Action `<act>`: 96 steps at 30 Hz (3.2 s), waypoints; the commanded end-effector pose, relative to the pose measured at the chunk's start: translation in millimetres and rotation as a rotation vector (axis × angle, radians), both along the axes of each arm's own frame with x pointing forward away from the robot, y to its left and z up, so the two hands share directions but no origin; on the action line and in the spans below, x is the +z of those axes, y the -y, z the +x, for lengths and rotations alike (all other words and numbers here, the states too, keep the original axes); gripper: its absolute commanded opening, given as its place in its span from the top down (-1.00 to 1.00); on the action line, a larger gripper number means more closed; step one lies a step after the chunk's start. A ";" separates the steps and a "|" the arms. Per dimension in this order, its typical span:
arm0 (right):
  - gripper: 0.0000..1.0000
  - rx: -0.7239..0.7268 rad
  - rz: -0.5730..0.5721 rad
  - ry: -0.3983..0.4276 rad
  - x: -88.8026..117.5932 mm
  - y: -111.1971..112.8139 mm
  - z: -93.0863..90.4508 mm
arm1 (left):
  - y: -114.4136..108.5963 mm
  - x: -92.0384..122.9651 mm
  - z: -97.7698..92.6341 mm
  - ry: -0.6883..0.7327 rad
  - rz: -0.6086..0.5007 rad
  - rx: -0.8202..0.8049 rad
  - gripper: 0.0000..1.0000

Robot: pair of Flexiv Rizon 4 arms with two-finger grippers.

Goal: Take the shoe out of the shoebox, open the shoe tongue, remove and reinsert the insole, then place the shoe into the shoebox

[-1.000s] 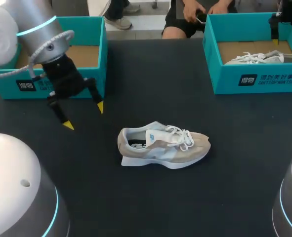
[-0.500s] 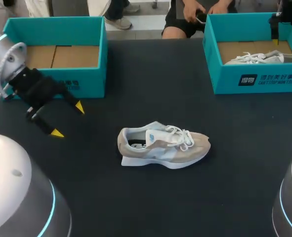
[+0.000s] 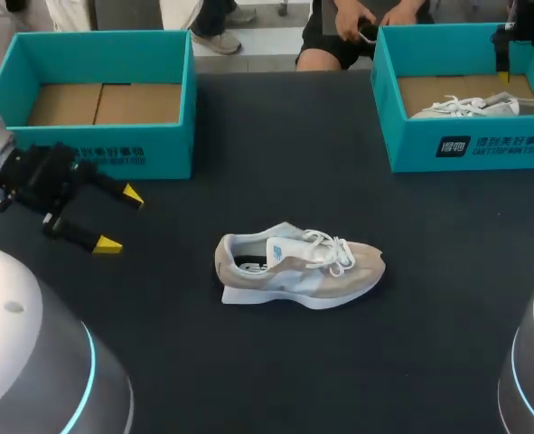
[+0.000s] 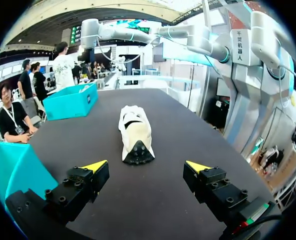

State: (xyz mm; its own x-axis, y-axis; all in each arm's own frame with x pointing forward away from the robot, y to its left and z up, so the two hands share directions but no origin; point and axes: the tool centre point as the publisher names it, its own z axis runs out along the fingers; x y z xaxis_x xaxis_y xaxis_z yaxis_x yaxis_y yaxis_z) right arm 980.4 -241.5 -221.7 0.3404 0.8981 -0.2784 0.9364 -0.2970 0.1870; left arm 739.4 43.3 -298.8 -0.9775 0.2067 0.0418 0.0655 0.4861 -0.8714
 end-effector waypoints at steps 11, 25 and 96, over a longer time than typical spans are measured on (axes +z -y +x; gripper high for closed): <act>-1.00 0.001 0.001 0.001 0.0 0.5 -0.8 | 32.1 -44.4 -14.8 0.013 -0.046 0.161 -1.00; -1.00 0.001 0.001 0.001 0.0 0.5 -0.8 | 98.1 -87.2 -18.9 -0.030 -0.054 0.206 -1.00; -1.00 0.069 0.101 -0.047 8.1 -125.0 -51.3 | 165.7 -120.2 -20.6 0.007 -0.031 0.226 1.00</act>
